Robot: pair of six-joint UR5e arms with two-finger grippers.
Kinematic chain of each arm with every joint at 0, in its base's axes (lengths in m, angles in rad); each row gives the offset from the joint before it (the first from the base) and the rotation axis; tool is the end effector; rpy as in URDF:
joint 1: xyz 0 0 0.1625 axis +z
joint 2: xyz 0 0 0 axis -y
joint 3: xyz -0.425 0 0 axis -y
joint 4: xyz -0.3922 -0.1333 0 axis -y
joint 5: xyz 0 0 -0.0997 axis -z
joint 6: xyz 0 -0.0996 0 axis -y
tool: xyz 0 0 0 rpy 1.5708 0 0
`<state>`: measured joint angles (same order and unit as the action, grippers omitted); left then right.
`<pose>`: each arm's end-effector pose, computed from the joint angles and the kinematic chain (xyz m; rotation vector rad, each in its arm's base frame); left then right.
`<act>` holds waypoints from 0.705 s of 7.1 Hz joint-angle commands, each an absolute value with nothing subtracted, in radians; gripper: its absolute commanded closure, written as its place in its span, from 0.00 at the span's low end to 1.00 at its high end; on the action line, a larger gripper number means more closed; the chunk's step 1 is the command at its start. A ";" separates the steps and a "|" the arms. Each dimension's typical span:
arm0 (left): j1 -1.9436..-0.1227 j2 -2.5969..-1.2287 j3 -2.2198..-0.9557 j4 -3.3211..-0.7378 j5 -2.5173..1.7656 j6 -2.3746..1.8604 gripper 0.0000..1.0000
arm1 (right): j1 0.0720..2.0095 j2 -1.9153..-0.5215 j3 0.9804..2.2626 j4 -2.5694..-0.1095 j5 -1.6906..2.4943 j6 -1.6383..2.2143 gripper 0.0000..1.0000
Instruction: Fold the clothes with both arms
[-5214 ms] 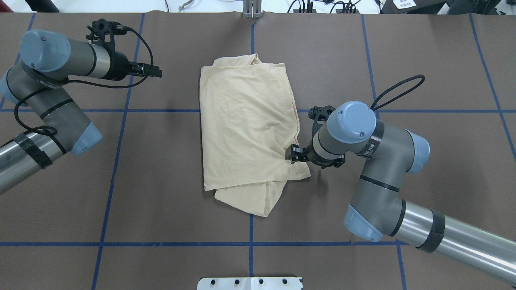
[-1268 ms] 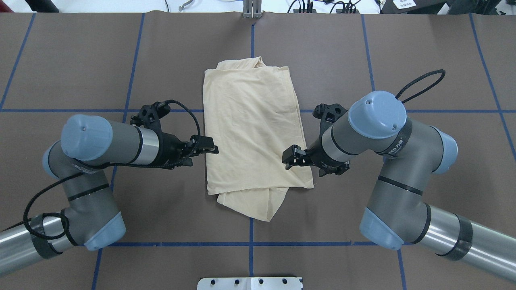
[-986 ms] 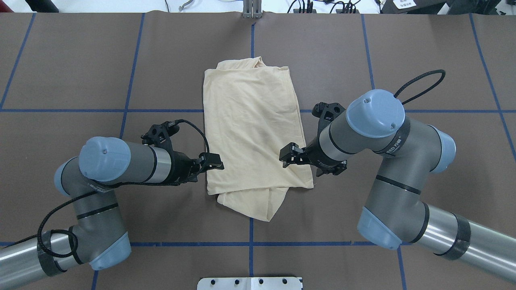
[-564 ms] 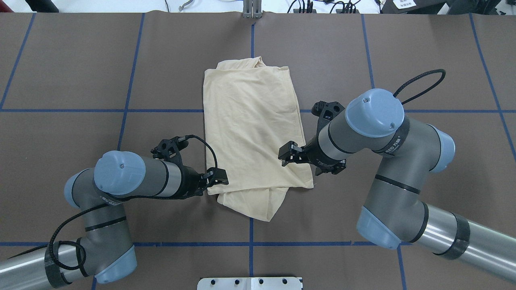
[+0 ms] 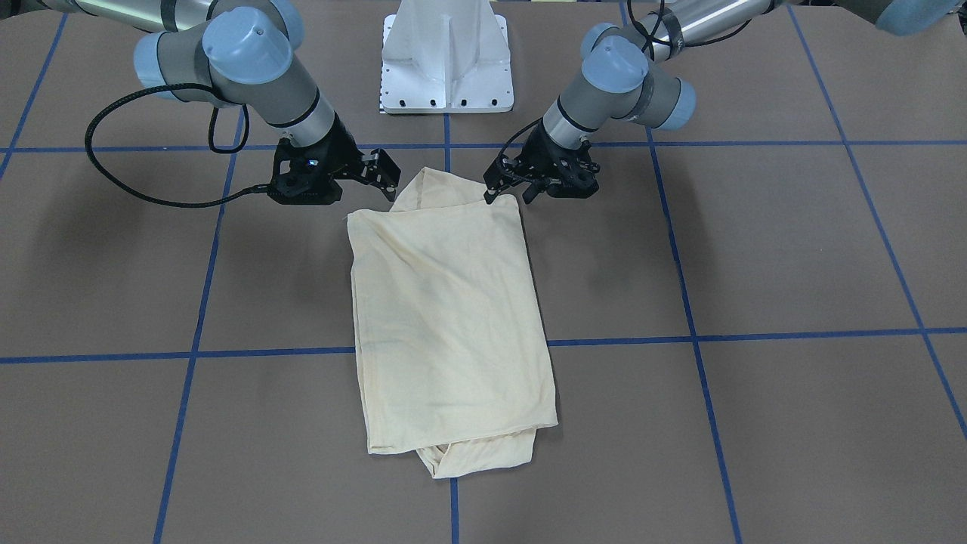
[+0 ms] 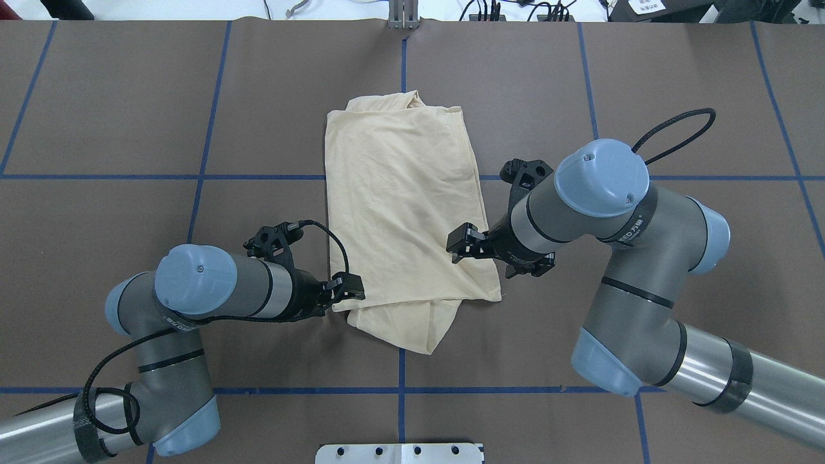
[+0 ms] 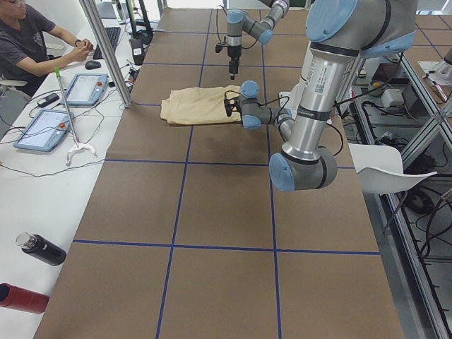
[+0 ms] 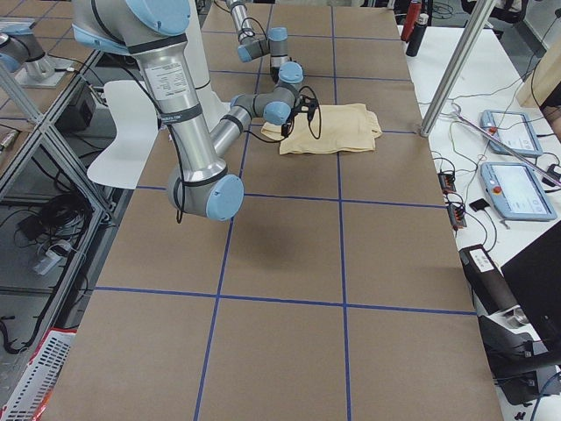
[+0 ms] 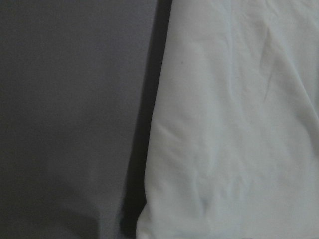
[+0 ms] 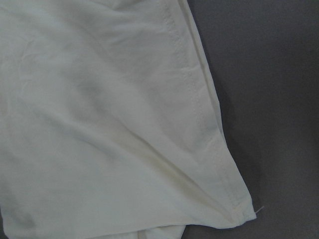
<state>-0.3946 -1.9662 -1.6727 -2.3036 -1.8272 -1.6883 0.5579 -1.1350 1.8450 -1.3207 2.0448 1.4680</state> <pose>0.5424 -0.3429 0.3058 -0.0523 1.2456 -0.2867 -0.4681 -0.3957 0.2613 -0.1077 -1.0314 0.1862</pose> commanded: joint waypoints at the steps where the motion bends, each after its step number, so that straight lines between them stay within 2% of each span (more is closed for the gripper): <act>1: -0.393 -1.967 -1.672 -2.303 -1.829 -1.686 0.13 | 0.561 -1.135 1.844 -1.321 2.045 1.468 0.00; 3: -0.391 -1.968 -1.671 -2.303 -1.829 -1.686 0.18 | 0.565 -1.135 1.844 -1.321 2.046 1.466 0.00; 5: -0.388 -1.971 -1.666 -2.303 -1.829 -1.683 0.18 | 0.566 -1.137 1.845 -1.321 2.046 1.466 0.00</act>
